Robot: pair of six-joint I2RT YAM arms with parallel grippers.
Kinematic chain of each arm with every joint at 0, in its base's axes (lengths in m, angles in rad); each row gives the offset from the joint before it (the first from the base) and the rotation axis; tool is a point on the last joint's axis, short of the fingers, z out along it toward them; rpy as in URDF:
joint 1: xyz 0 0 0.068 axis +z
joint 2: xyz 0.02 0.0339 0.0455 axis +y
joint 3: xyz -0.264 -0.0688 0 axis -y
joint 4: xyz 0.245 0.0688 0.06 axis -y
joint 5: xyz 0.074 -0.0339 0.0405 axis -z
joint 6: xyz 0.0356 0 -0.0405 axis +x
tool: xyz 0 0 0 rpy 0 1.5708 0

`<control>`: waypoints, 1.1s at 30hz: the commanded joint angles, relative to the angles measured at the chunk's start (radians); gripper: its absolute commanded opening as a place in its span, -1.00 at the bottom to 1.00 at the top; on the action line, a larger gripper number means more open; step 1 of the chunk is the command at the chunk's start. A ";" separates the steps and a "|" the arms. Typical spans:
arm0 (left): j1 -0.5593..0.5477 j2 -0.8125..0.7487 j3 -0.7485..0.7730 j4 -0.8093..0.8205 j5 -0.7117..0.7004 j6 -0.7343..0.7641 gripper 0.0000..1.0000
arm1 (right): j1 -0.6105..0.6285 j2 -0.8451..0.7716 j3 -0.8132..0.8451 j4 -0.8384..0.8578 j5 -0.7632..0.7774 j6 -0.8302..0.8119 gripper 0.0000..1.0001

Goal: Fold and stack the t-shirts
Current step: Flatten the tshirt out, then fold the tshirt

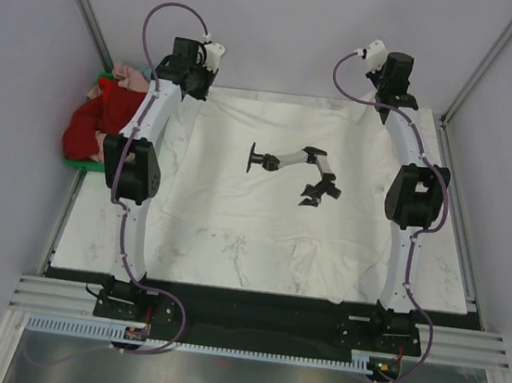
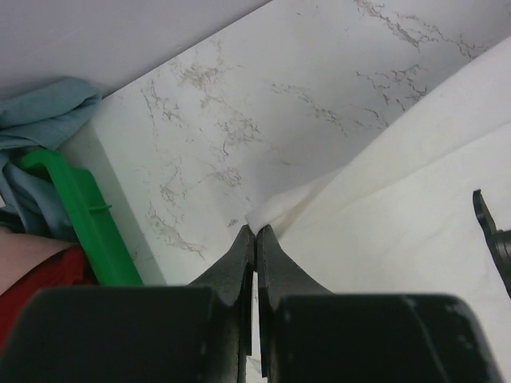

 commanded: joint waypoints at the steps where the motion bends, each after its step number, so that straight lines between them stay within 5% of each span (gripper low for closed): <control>1: 0.001 0.009 0.043 0.073 0.007 -0.032 -0.95 | 0.013 0.017 0.077 0.095 0.026 -0.040 -1.00; 6: 0.005 0.016 0.040 0.106 0.009 -0.027 -0.95 | 0.022 0.013 0.036 0.108 0.033 -0.055 -1.00; 16: 0.005 -0.011 -0.032 0.092 0.053 0.002 -0.96 | 0.036 -0.198 -0.328 0.082 0.035 -0.017 -1.00; 33: 0.032 -0.105 -0.158 0.092 0.098 0.076 -0.95 | 0.045 -0.460 -0.470 -0.093 0.013 0.056 -1.00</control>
